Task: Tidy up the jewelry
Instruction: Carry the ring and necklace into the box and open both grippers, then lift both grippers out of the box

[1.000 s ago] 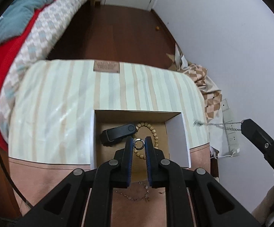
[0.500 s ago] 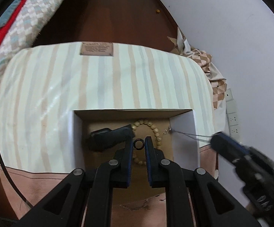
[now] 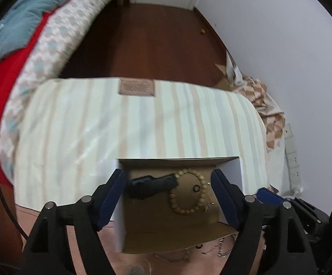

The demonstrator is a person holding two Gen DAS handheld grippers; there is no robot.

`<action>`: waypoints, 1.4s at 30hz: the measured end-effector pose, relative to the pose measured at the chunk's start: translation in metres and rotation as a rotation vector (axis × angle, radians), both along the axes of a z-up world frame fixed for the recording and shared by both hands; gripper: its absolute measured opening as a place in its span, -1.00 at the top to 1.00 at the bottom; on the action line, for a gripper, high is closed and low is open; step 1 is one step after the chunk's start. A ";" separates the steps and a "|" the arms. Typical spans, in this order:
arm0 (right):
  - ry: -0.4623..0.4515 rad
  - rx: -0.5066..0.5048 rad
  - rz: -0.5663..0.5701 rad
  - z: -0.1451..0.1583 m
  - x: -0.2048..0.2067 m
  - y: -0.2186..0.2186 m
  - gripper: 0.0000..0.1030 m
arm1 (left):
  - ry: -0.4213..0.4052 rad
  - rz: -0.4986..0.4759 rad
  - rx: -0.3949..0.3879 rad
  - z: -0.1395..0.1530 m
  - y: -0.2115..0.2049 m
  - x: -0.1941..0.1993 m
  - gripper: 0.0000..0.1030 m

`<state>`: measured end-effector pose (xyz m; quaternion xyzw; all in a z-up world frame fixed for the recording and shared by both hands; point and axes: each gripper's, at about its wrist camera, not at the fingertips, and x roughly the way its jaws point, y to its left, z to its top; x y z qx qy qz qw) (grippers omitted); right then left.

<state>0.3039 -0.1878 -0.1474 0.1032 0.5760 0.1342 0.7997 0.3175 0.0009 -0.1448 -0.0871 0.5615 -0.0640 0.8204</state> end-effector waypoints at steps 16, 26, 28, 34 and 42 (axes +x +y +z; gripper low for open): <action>-0.079 -0.319 0.000 0.004 -0.046 0.022 -0.87 | -0.108 0.078 0.301 -0.007 0.025 -0.069 -0.97; -0.134 -0.340 -0.028 0.029 -0.075 0.029 -0.95 | -0.202 0.136 0.346 0.029 0.030 -0.114 -0.97; -0.152 -0.339 -0.036 0.038 -0.082 0.030 -0.95 | -0.218 0.145 0.339 0.037 0.031 -0.123 -0.97; -0.220 -0.341 -0.055 0.069 -0.108 0.033 -0.95 | -0.277 0.149 0.337 0.063 0.028 -0.153 -0.97; -0.286 -0.296 -0.079 0.104 -0.147 0.028 -0.95 | -0.312 0.161 0.300 0.085 0.027 -0.185 -0.97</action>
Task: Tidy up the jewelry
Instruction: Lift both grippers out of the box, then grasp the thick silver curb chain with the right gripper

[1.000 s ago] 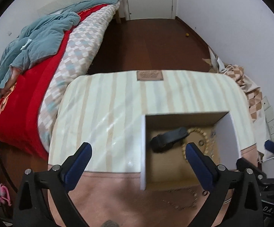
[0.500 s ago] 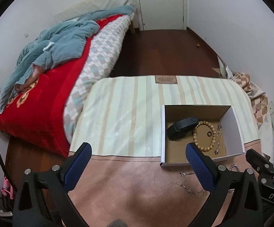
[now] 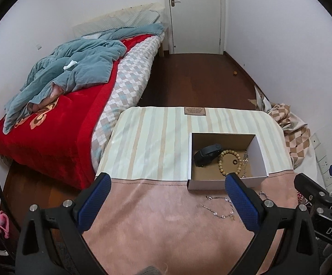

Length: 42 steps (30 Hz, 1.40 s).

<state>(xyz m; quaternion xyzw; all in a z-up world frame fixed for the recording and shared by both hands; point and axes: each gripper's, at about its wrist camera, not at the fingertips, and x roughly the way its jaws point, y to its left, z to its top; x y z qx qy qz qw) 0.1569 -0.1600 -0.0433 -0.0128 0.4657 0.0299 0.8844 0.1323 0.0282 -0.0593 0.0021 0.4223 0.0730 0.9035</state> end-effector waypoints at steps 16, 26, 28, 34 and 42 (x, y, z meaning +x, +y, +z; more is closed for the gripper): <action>0.224 0.141 -0.197 -0.148 -0.023 -0.088 -0.62 | 0.233 0.032 0.076 -0.126 -0.010 0.001 -0.97; 0.229 -0.018 -0.168 -0.202 -0.001 -0.064 -0.34 | 0.334 0.043 0.054 -0.167 -0.001 0.017 -0.97; 0.199 -0.045 -0.147 -0.202 -0.003 -0.058 -0.30 | 0.342 0.037 0.050 -0.171 -0.004 0.020 -0.97; 0.175 -0.039 -0.129 -0.199 -0.004 -0.060 0.82 | 0.349 -0.001 0.050 -0.178 -0.017 0.029 -0.97; 0.205 0.166 -0.205 -0.191 -0.014 -0.096 0.83 | 0.344 -0.006 0.044 -0.177 -0.016 0.033 -0.97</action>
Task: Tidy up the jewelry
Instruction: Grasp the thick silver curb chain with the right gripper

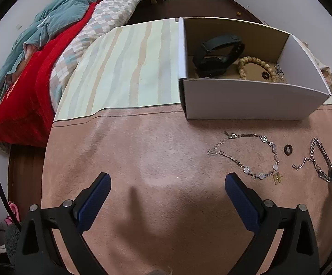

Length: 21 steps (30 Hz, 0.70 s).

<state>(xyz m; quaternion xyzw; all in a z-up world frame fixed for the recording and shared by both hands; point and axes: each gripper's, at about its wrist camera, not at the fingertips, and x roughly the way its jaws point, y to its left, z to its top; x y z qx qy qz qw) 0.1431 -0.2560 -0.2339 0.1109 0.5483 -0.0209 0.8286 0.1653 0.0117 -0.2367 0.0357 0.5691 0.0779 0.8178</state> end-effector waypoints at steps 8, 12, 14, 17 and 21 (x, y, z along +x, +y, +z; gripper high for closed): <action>-0.071 0.041 0.011 0.030 -0.009 0.003 0.83 | 0.031 0.043 -0.149 -0.010 0.018 0.018 -0.96; -0.071 0.045 0.006 0.030 -0.005 0.002 0.83 | 0.033 0.007 -0.155 -0.017 0.009 0.034 -0.96; -0.063 0.051 0.000 0.027 -0.004 0.000 0.83 | 0.047 -0.028 -0.152 -0.021 0.001 0.039 -0.96; -0.051 0.051 -0.009 0.024 -0.005 -0.003 0.83 | 0.066 -0.096 -0.154 -0.026 -0.015 0.041 -0.81; -0.044 0.050 -0.019 0.021 -0.004 -0.007 0.83 | 0.025 -0.191 -0.149 -0.021 -0.034 0.037 -0.28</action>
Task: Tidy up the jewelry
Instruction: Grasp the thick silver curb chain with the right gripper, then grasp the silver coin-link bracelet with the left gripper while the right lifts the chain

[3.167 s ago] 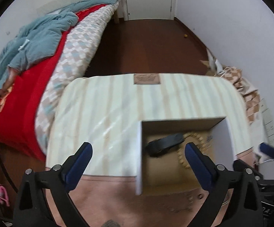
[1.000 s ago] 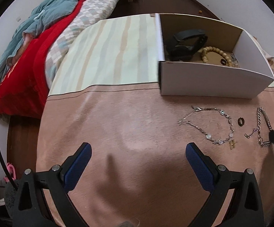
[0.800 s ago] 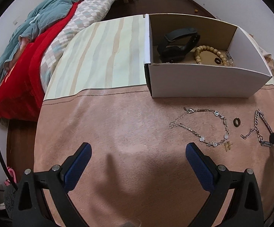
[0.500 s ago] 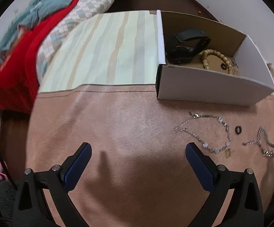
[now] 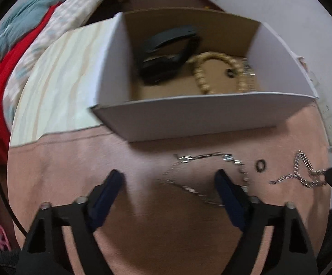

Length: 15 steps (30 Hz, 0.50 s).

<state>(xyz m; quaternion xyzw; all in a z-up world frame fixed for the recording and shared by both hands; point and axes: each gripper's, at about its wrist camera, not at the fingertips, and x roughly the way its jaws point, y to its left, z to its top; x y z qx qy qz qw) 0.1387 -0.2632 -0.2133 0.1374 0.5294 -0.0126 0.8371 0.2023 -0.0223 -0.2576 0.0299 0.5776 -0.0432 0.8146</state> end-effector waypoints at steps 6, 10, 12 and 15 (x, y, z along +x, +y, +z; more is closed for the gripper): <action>0.004 0.005 0.003 -0.002 0.001 0.001 0.83 | 0.006 -0.059 -0.028 0.006 -0.009 0.000 1.00; -0.015 0.007 0.005 0.005 0.001 0.001 0.83 | 0.009 -0.024 -0.070 0.011 0.005 -0.004 1.00; -0.024 0.013 0.002 0.008 0.001 0.000 0.83 | -0.002 -0.013 -0.084 0.019 0.012 -0.008 1.00; -0.036 0.026 -0.001 0.013 0.000 -0.001 0.83 | -0.023 -0.006 -0.104 0.033 0.022 -0.014 1.00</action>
